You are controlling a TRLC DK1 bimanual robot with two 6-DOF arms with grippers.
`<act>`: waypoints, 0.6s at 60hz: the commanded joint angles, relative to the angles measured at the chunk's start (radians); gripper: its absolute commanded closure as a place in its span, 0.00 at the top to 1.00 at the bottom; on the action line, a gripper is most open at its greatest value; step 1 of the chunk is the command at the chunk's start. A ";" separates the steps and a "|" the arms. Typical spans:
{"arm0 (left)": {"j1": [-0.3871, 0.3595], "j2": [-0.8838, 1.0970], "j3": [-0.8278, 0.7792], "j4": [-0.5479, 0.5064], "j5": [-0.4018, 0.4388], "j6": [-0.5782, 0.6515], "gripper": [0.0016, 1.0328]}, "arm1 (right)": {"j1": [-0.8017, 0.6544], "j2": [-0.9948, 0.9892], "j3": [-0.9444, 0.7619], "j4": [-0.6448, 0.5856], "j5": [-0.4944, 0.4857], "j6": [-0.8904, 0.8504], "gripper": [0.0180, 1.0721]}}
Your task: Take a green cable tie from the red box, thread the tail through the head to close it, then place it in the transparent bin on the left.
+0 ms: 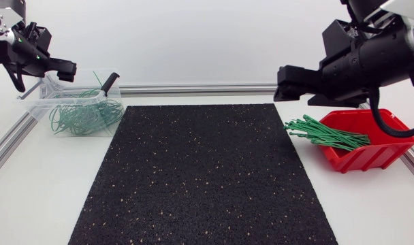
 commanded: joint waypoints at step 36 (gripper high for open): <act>-0.084 -0.466 -0.262 -0.047 0.016 -0.066 0.97 | -0.079 -0.340 -0.264 0.215 0.246 -0.188 0.94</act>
